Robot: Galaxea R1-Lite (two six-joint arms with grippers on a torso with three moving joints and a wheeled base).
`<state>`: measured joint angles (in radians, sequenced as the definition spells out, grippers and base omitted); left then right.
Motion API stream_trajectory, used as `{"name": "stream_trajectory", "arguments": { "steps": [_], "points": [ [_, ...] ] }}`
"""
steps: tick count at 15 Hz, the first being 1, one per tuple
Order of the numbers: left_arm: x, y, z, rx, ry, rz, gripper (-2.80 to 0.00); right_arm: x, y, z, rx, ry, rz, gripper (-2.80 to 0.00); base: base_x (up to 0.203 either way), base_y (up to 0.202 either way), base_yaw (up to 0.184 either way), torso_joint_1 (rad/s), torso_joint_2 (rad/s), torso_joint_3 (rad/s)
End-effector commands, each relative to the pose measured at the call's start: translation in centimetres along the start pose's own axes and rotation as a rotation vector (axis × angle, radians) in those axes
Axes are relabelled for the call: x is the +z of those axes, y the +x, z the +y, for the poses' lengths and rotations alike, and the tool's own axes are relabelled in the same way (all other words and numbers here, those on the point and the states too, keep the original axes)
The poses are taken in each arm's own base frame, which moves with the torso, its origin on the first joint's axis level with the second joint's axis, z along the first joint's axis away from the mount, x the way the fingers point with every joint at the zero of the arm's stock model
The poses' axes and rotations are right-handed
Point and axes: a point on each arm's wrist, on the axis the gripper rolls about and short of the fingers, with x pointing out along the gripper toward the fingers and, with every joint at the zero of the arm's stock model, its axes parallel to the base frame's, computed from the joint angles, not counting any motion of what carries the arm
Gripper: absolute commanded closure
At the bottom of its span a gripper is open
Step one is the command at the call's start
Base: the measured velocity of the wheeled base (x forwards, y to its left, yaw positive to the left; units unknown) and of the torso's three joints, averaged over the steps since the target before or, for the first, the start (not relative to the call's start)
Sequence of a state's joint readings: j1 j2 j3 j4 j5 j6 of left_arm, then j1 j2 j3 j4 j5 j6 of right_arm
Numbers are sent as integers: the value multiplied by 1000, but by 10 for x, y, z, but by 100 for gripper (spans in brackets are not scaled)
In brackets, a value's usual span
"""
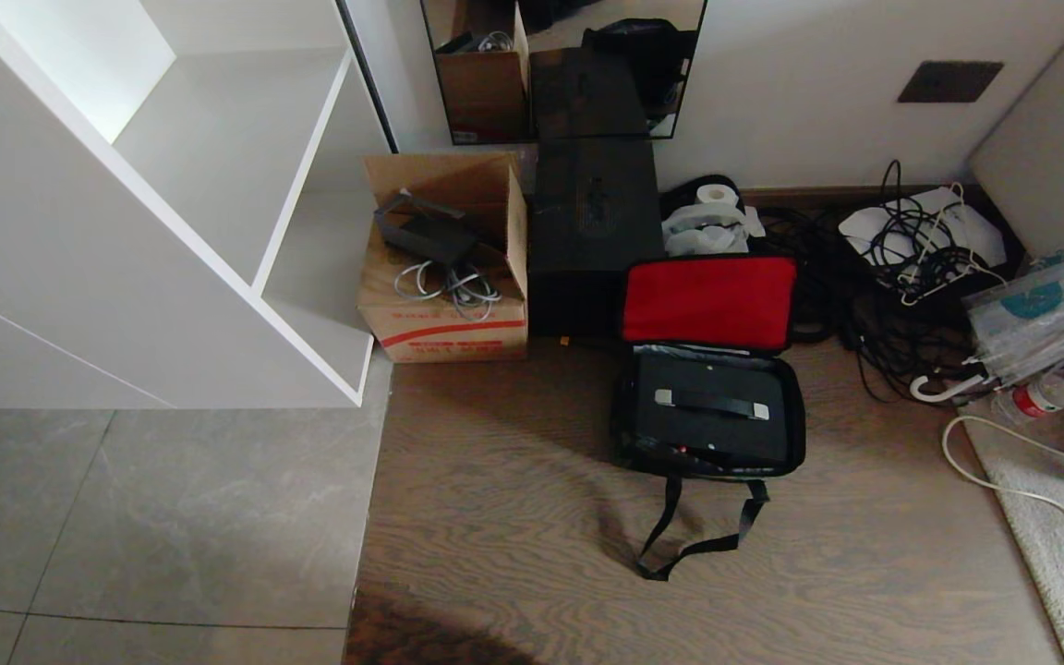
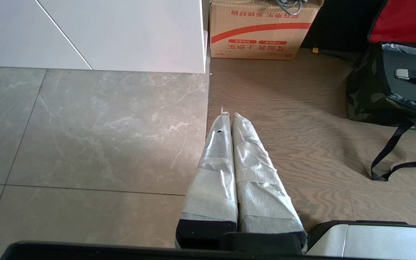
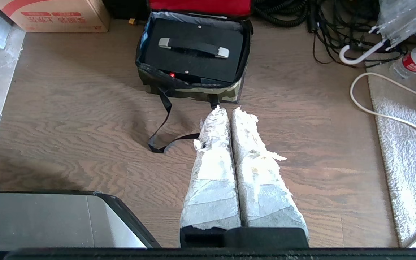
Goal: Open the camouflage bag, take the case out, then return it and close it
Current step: Grip the handle
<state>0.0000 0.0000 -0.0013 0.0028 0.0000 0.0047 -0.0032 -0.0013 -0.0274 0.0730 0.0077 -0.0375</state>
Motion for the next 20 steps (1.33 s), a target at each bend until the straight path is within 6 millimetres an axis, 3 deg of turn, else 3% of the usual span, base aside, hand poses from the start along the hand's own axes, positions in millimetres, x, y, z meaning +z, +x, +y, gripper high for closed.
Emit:
{"name": "stream_trajectory", "arguments": {
  "steps": [1, 20],
  "points": [
    [0, 0, 0, 0, 0, -1, 0, 0, 0, 0, 1, -1, 2, 0, 0, 0, 0, 0, 0, 0],
    [0, 0, 0, 0, 0, -1, 0, 0, 0, 0, 2, -1, 3, 0, 0, 0, 0, 0, 0, 0]
  ]
}}
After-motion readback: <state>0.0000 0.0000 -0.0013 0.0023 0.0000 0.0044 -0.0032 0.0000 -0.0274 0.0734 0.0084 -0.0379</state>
